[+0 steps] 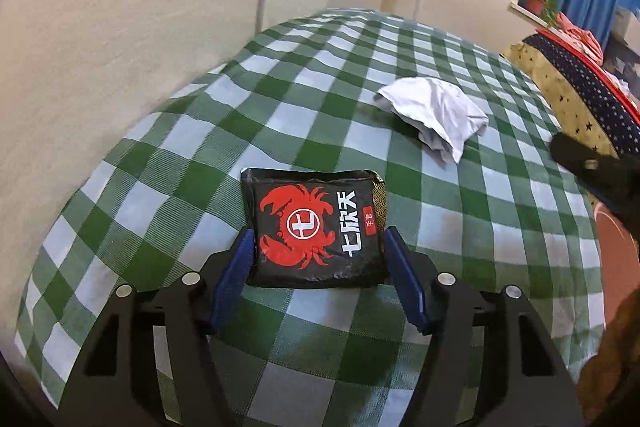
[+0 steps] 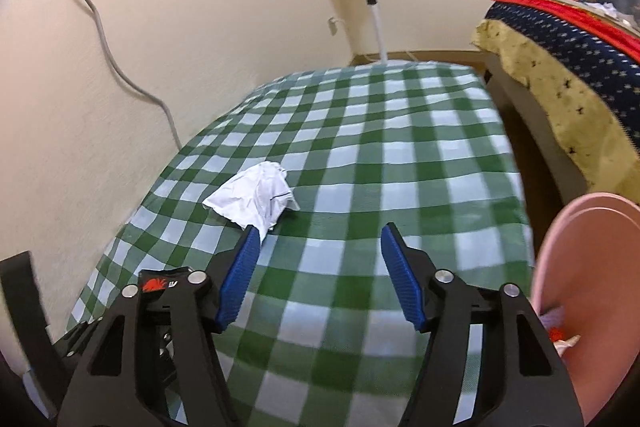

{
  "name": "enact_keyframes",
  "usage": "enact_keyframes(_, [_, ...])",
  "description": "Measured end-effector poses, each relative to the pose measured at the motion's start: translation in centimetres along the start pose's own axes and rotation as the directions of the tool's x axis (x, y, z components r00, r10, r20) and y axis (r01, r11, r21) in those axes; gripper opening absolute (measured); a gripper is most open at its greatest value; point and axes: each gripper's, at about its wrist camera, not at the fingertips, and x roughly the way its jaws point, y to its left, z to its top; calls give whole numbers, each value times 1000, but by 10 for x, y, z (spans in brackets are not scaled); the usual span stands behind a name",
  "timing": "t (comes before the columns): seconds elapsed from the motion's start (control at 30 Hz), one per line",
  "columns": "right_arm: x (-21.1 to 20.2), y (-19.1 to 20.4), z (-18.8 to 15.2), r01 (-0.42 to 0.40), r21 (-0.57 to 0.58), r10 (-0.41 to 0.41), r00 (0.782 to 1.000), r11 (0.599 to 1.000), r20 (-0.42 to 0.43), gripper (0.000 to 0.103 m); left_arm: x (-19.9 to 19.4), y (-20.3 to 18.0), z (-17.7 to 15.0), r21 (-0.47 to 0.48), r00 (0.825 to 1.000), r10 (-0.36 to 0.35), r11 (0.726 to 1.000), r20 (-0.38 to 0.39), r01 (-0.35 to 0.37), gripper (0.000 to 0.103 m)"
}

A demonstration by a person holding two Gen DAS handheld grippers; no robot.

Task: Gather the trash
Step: 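Close the right gripper on the white tissue while the left closes on the black snack packet, then carry the white tissue and black snack packet over the pink wastebasket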

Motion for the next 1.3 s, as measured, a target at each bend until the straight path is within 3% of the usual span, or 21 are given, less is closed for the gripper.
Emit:
enact_keyframes(0.53, [74, 10, 22, -98, 17, 99, 993, 995, -70, 57, 1, -7, 2, 19, 1000, 31, 999, -1, -31, 63])
enact_keyframes(0.63, [81, 11, 22, -117, 21, 119, 988, 993, -95, 37, 1, -7, 2, 20, 1000, 31, 999, -1, -31, 62])
enact_keyframes(0.67, [82, 12, 22, -125, 20, 126, 987, 992, -100, 21, 1, -7, 2, 21, 1000, 30, 999, -1, -30, 62])
enact_keyframes(0.7, [82, 13, 22, -135, 18, 136, 985, 991, -105, 14, 1, -7, 1, 22, 1000, 30, 999, -1, -30, 62])
enact_keyframes(0.77, [78, 13, 22, -139, 11, 139, 986, 990, -92, 5, 0, -7, 1, 25, 1000, 29, 999, 1, -29, 62])
enact_keyframes(1.3, [-1, 10, 18, -53, -36, 53, 999, 998, -9, 4, -40, -13, -5, 52, 998, -15, 999, 58, 12, 62])
